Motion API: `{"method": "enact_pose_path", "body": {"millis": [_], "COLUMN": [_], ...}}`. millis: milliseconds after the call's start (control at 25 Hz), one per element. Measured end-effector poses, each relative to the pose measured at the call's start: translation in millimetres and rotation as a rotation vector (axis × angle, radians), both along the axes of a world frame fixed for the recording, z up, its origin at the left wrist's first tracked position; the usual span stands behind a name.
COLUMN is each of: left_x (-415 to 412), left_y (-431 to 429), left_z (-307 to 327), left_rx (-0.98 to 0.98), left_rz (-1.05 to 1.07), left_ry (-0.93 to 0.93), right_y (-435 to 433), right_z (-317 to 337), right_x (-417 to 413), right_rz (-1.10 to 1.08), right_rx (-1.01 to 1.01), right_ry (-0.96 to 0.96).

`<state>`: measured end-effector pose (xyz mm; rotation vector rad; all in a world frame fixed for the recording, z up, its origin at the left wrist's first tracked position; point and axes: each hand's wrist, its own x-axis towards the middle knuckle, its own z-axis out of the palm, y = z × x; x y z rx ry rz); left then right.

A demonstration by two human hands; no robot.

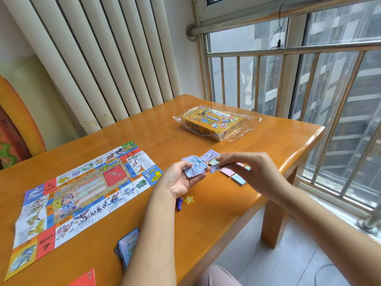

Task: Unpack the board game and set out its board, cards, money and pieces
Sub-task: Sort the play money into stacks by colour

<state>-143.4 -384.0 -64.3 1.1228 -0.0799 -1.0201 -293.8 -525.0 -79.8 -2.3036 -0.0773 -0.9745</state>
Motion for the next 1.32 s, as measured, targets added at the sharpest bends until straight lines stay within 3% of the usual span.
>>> {"method": "enact_pose_path", "body": {"millis": [240, 440, 520, 640, 800, 920, 1160, 1320], "left_x": [2, 5, 8, 10, 17, 23, 24, 26], "left_y": [0, -8, -10, -8, -9, -5, -1, 2], "left_z": [0, -6, -9, -10, -17, -19, -11, -10], "left_rx": [-0.015, -0.003, 0.033, 0.121, 0.246, 0.251, 0.101, 0.139], "left_rz": [-0.016, 0.188, 0.29, 0.307, 0.372, 0.481, 0.505, 0.493], "left_ry": [0.006, -0.188, -0.339, -0.522, -0.574, -0.519, -0.25, -0.325], "right_y": [-17, -26, -27, -23, -11, 0, 12, 3], "right_z": [15, 18, 24, 31, 24, 16, 7, 19], "right_x": [51, 71, 78, 88, 102, 109, 111, 110], "right_rz": [0.057, 0.057, -0.024, 0.069, -0.046, -0.15, -0.16, -0.035], "right_rx": [-0.214, -0.312, -0.171, 0.123, -0.042, -0.06, -0.051, 0.313], "right_ry": [0.02, 0.182, 0.313, 0.487, 0.516, 0.511, 0.585, 0.592]}}
